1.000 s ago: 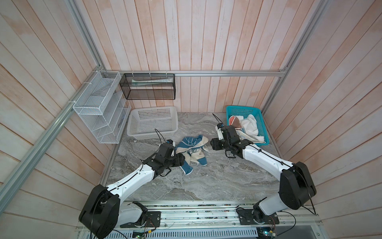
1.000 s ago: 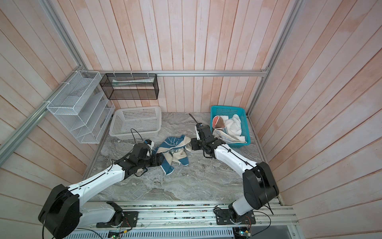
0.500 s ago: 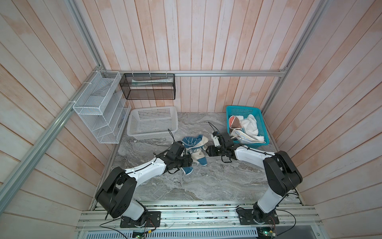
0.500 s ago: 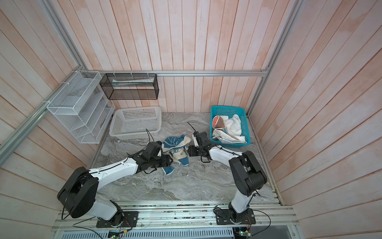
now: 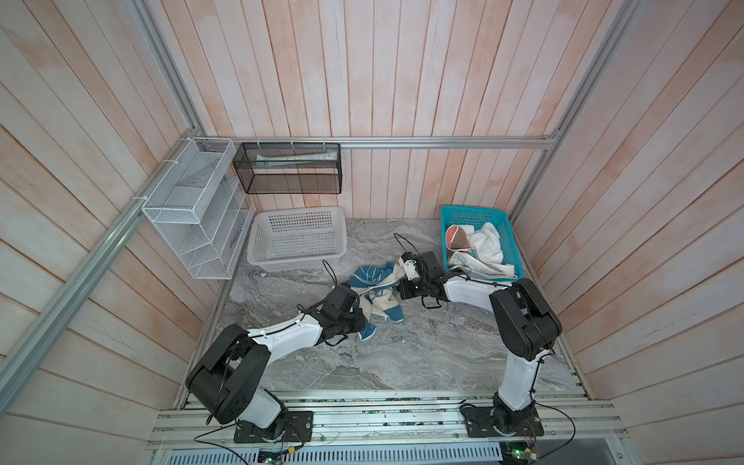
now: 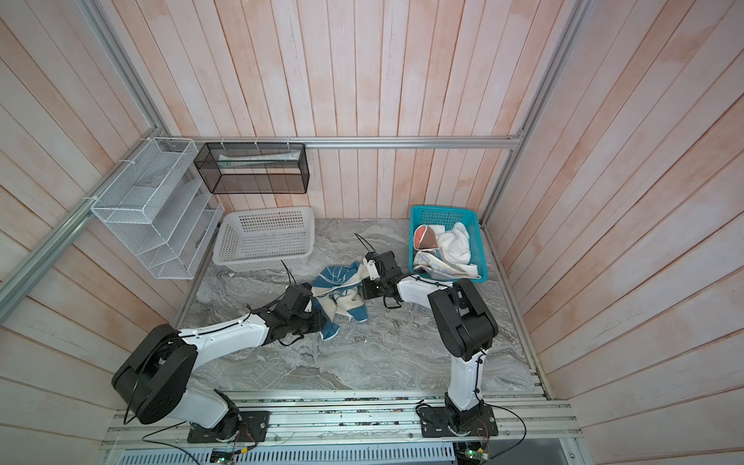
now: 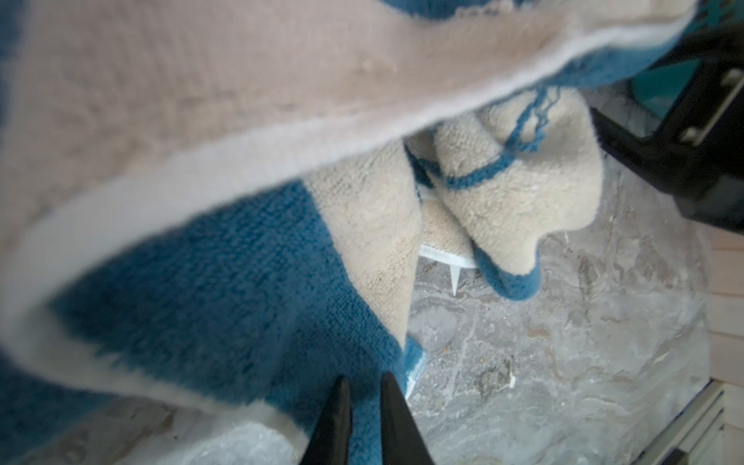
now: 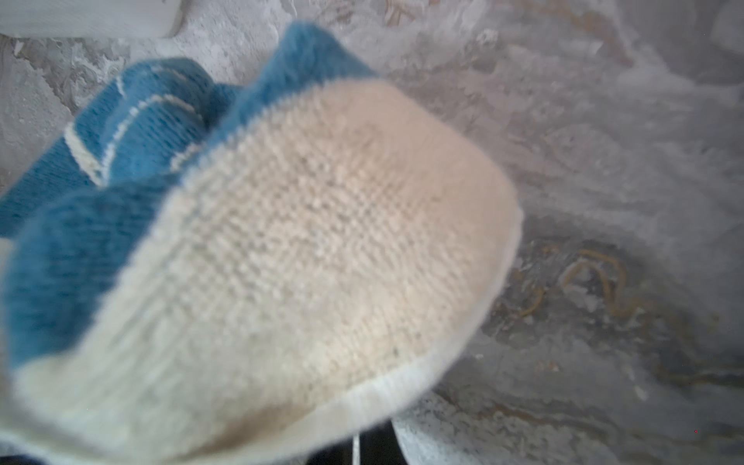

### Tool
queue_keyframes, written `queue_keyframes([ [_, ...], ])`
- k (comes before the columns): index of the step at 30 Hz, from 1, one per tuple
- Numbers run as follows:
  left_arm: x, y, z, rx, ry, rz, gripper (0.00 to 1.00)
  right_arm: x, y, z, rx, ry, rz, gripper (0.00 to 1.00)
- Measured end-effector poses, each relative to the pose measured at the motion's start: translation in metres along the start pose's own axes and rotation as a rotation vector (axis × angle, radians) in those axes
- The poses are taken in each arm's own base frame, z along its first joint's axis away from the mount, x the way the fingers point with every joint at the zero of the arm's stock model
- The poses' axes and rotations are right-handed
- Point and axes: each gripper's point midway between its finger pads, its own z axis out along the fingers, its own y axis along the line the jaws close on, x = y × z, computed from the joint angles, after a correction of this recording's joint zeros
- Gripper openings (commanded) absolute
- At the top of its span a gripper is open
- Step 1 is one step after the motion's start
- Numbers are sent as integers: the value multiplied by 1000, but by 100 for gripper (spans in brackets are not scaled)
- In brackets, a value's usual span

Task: Fold and stack the towels

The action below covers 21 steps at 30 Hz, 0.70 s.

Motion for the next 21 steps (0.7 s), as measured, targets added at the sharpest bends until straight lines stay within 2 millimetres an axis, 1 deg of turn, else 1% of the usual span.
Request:
queue_keyframes([
  [1, -1, -1, -3, 1, -6, 11, 0, -6, -2, -3, 7, -11, -10, 0],
  [3, -6, -5, -13, 4, -24, 40, 0, -23, -11, -17, 39, -49, -19, 0],
  [5, -16, -12, -25, 10, -55, 70, 0, -44, -22, -40, 76, -100, -17, 0],
  [6, -24, -18, -34, 20, -78, 88, 0, -56, -28, -56, 102, -136, -14, 0],
  [8, -41, -33, -54, 45, -136, 123, 0, -82, -33, -94, 148, -220, -20, 0],
  [10, -58, -47, -77, 69, -204, 155, 0, -108, -29, -140, 186, -318, -48, 0],
  [13, -78, -61, -111, 93, -304, 187, 0, -145, 2, -210, 203, -468, -109, 0],
  [15, -87, -63, -129, 100, -353, 194, 0, -166, 33, -252, 194, -555, -151, 0],
  [16, -90, -63, -134, 102, -366, 193, 0, -172, 47, -265, 188, -582, -165, 0],
  [17, -92, -60, -138, 99, -378, 189, 0, -179, 67, -279, 173, -610, -185, 0],
  [18, -95, -57, -141, 94, -385, 182, 1, -181, 92, -287, 146, -622, -208, 0],
  [19, -96, -54, -142, 90, -389, 176, 3, -180, 116, -289, 109, -620, -234, 0],
  [20, -98, -50, -143, 83, -393, 167, 4, -176, 137, -285, 70, -606, -254, 0],
  [21, -99, -46, -144, 79, -396, 158, 6, -169, 163, -274, 18, -576, -278, 0],
])
